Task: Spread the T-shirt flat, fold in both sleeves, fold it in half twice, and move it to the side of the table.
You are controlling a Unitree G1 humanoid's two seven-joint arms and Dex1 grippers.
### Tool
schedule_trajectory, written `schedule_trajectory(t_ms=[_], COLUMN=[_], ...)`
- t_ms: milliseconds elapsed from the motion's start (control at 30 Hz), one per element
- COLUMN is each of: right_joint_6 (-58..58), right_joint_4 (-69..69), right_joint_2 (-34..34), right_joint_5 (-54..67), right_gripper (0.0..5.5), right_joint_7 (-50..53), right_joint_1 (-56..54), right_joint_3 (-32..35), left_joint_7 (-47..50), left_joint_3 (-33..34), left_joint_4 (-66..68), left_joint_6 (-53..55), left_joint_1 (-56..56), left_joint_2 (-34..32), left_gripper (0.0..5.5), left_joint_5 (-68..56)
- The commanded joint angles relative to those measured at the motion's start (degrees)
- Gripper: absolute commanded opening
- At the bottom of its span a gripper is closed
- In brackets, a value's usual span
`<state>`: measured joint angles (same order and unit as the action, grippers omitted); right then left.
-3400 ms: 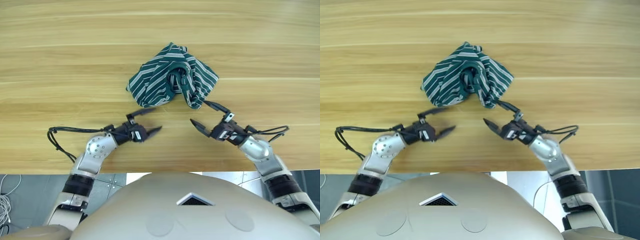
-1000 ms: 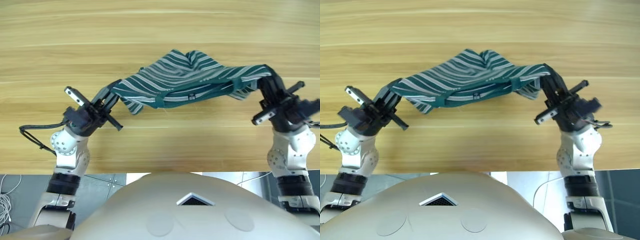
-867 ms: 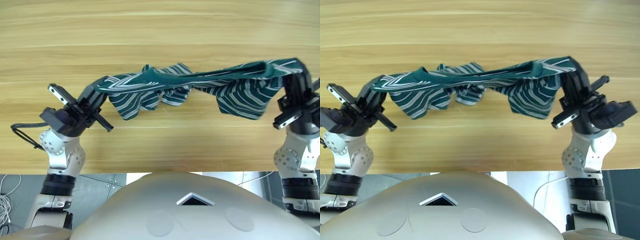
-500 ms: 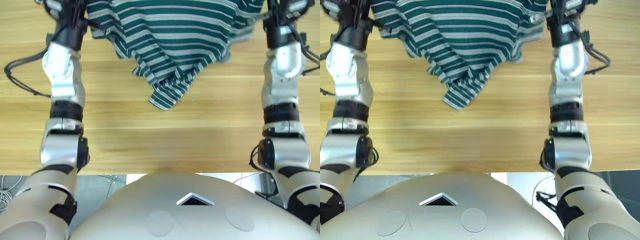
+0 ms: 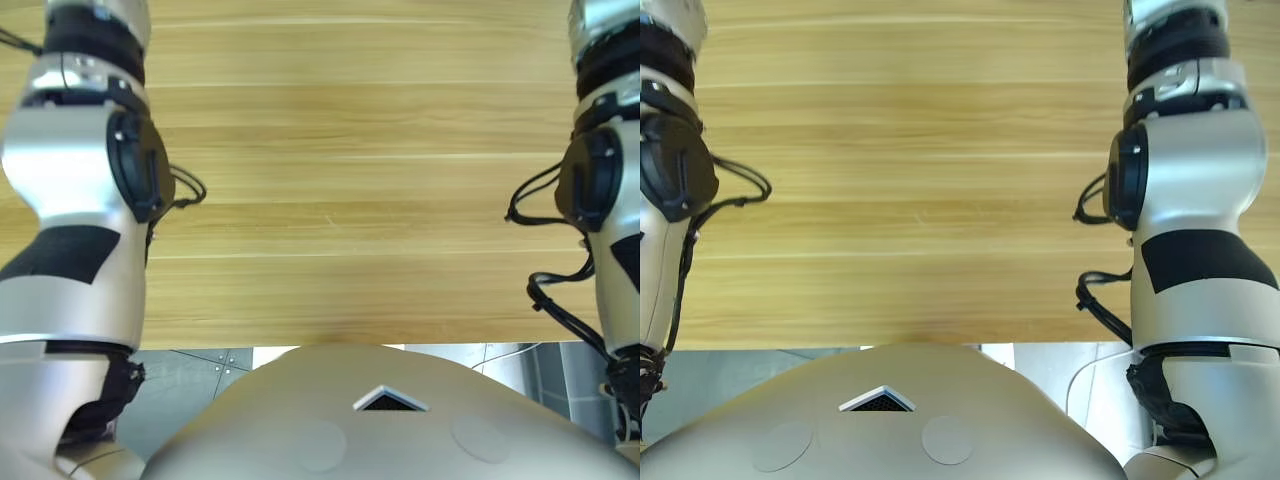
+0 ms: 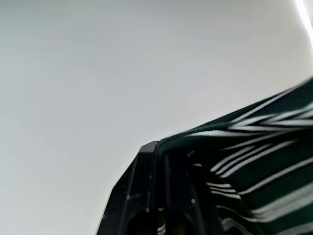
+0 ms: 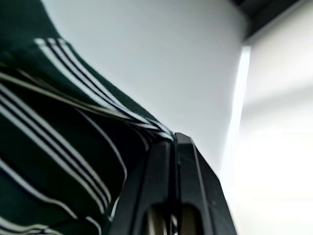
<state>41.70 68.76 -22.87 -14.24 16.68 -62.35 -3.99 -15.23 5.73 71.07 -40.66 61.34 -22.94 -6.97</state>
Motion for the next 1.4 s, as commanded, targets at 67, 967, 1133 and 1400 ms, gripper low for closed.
schedule_trajectory(t_ms=[67, 967, 1133, 1400], right_joint_6=[4.9, -0.5, -1.8, -3.3], right_joint_4=[-9.1, -59.3, -64.5, -66.2], right_joint_2=[-6.0, -23.8, -24.5, -18.9], right_joint_5=[3.0, 6.6, 8.7, 15.5], right_gripper=[0.02, 1.14, 1.94, 1.94], right_joint_7=[-17.8, -53.8, -51.0, -50.5], right_joint_1=[20.0, 76.1, 83.1, 74.7], right_joint_3=[-1.2, -4.4, 1.8, 2.4], left_joint_7=[-0.4, -10.0, -12.2, 1.5], left_joint_3=[-12.1, -18.7, -16.8, -2.3], left_joint_4=[-4.0, -50.1, -59.0, -57.2], left_joint_6=[-11.0, -6.4, -7.1, -2.9], left_joint_1=[-20.5, -83.0, -88.5, -77.7], left_joint_2=[-4.0, -17.7, -18.6, -14.6], left_gripper=[0.00, 1.97, 2.84, 3.11], left_joint_5=[17.1, 16.1, 4.9, 7.6])
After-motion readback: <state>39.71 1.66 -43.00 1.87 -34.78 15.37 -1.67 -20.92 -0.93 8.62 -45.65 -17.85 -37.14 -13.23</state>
